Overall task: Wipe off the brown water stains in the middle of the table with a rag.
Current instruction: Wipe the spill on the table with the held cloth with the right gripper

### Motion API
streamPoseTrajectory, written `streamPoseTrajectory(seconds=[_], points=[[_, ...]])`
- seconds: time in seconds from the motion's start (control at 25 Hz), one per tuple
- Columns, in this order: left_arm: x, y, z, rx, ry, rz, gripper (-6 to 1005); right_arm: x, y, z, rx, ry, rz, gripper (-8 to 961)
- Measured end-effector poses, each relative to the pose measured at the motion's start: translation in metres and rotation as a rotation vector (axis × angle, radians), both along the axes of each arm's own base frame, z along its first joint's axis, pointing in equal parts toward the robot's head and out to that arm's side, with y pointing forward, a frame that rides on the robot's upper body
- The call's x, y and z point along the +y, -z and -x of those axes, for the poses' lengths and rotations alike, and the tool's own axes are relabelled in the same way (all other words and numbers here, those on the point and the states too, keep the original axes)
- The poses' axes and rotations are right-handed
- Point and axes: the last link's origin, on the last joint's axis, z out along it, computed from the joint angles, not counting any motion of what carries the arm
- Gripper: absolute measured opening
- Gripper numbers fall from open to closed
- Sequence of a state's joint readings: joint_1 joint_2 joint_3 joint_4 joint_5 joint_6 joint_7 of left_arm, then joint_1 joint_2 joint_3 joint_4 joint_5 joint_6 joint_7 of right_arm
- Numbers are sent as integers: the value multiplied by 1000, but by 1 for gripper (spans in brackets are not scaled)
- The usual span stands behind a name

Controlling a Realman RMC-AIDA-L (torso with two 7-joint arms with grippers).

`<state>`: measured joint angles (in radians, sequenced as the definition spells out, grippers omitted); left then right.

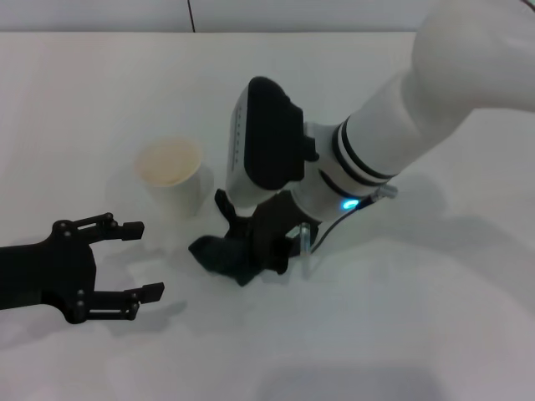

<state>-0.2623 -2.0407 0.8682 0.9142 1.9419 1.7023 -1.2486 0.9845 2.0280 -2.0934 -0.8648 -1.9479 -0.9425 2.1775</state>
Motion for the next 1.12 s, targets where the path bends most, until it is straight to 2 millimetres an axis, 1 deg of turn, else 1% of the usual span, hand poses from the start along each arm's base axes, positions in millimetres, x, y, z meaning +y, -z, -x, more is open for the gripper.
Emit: streamPoseTrajectory(seconds=[0.08, 0.16, 0.48, 0.68, 0.76, 0.84, 1.12], points=[[0, 1, 0, 0, -1, -1, 887, -1, 0, 0, -1, -4, 4, 86], [0, 1, 0, -1, -2, -3, 887, 4, -1, -2, -2, -3, -15, 86], [0, 3, -1, -4, -3, -3, 887, 47, -26, -19, -24, 12, -185, 85], [0, 3, -1, -4, -5, -3, 887, 60, -32, -24, -18, 17, -254, 88], [0, 3, -1, -4, -4, -2, 887, 61, -31, -24, -17, 15, -259, 92], [0, 4, -1, -5, -4, -2, 887, 57, -27, -22, -15, 3, -245, 95], [1, 4, -2, -4, -3, -3, 887, 27, -6, -1, -2, -72, -118, 109]])
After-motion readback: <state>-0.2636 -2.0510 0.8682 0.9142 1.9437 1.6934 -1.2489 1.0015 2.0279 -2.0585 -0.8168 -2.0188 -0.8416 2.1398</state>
